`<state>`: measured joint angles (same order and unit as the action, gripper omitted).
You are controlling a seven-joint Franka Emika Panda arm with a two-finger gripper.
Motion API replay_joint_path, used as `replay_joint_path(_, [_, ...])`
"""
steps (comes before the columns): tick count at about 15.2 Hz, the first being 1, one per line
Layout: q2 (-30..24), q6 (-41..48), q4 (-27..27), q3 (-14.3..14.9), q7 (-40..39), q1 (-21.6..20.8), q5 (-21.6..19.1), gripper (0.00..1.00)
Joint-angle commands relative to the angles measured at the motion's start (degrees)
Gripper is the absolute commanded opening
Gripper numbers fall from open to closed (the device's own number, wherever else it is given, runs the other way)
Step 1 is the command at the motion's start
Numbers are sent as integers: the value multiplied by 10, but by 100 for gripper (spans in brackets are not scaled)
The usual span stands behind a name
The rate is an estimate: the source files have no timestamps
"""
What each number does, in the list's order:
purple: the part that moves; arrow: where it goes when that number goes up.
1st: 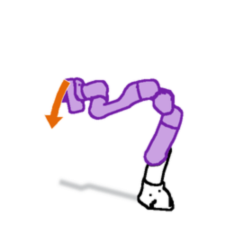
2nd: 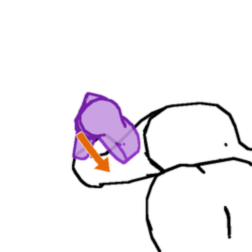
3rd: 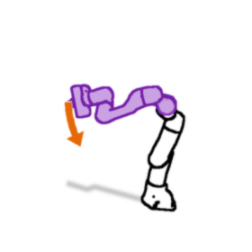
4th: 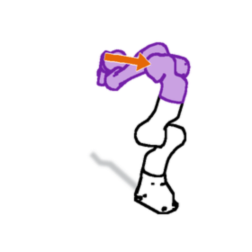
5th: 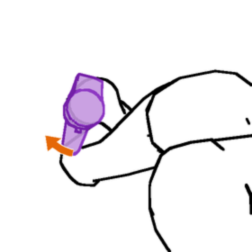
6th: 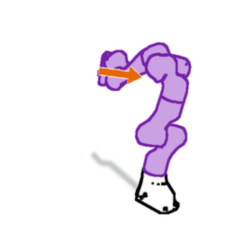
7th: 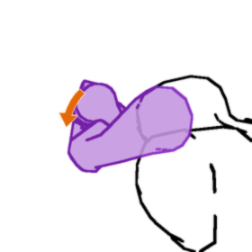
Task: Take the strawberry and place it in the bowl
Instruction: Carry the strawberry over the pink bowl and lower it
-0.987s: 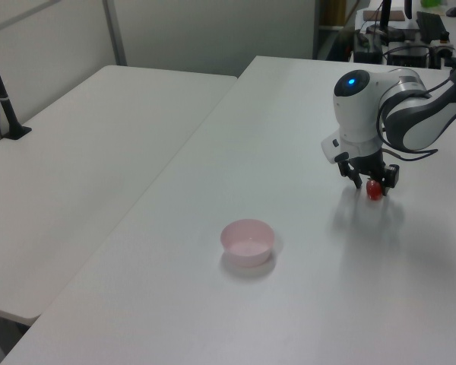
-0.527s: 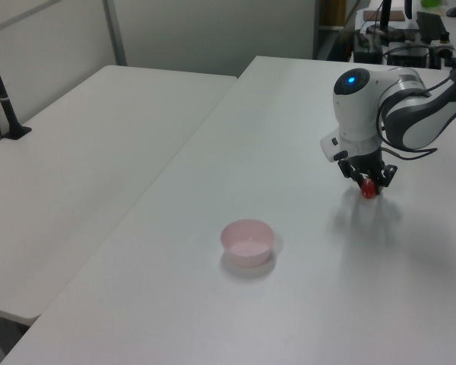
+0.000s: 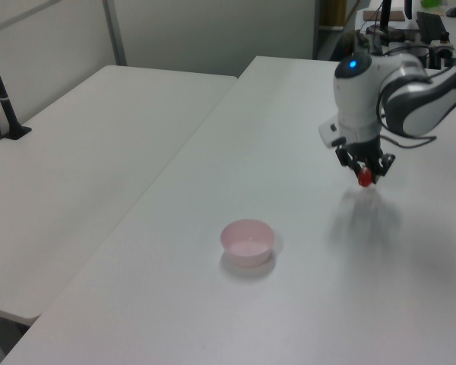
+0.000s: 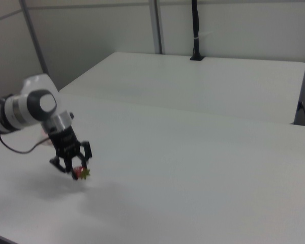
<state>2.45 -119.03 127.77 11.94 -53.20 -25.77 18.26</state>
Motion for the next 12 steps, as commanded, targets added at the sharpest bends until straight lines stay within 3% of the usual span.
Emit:
replay_joint_path(1, [-15,63,-107,12,-6,-10,-71,35])
replay_joint_path(3, [18,91,-186,13,7,-11,-116,34])
replay_joint_path(6, [83,110,-294,15,111,-33,-183,35])
replay_joint_path(10, [180,86,-401,16,385,-76,-257,35])
replay_joint_path(12, [210,49,-420,16,495,-97,-272,35])
